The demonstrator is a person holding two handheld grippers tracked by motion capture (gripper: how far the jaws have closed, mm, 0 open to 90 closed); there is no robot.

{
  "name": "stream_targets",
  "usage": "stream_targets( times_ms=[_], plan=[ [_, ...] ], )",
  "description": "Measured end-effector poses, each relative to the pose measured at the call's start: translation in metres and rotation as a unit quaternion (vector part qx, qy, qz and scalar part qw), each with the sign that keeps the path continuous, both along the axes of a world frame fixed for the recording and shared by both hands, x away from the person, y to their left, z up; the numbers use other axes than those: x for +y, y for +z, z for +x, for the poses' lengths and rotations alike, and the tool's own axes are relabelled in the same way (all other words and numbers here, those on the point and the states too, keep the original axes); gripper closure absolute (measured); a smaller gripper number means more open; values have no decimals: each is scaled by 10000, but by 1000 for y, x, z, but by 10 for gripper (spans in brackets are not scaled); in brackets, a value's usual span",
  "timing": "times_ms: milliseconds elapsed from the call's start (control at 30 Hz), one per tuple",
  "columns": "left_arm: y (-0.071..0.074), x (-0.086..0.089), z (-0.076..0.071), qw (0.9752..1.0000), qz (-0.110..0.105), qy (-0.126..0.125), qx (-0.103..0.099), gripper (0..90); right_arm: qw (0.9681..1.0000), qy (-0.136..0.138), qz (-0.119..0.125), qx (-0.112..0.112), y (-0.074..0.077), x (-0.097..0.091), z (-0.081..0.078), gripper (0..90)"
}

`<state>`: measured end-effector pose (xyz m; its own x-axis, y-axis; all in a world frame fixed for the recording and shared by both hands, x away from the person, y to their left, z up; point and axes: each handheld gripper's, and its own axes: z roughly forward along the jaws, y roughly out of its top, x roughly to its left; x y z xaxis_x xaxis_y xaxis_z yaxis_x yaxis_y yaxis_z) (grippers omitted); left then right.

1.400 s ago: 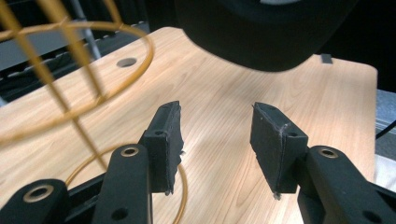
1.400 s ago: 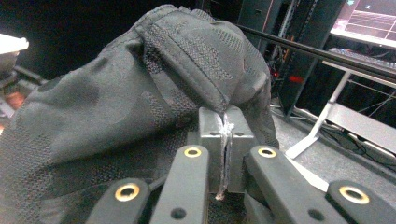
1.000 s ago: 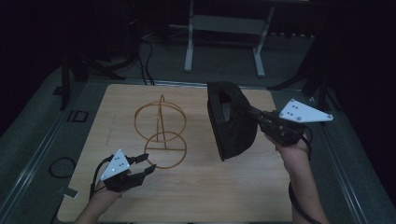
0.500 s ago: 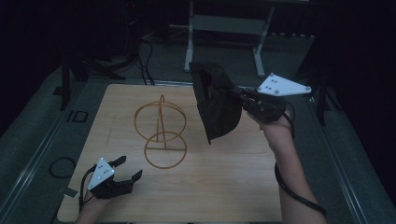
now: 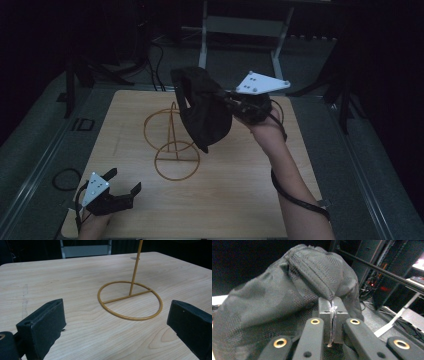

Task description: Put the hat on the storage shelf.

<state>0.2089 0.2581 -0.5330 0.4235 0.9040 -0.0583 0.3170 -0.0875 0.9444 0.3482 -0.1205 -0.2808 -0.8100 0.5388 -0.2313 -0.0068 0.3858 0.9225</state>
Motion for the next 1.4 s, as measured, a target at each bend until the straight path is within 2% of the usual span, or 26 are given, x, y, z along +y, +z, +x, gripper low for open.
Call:
stream_targets(
  times_ms=[333,433,567,867,967,1133,1267,1400],
  plan=[
    [-5,2,2,9999,-80,7,69,23,9986,297,-392,213,-13,43,4,886],
    [-6,2,2,9999,-66,5,84,23,9972,344,-579,313,-21,52,6,886],
    [-7,3,2,9999,-69,3,95,23,9960,371,-709,398,-29,59,9,886],
    [-11,1,2,9999,-24,-60,132,23,9934,453,-839,634,-41,71,15,886],
    [-11,0,1,10000,41,32,22,23,9930,465,-844,679,-45,76,16,885],
    [-10,2,1,10000,-42,79,4,23,9923,481,-835,782,-50,80,18,885],
    [-11,3,0,9999,-46,107,-5,23,9914,490,-913,793,-53,84,19,882],
    [-11,3,0,9999,-53,98,6,23,9900,576,-908,911,-55,85,21,869]
  ],
)
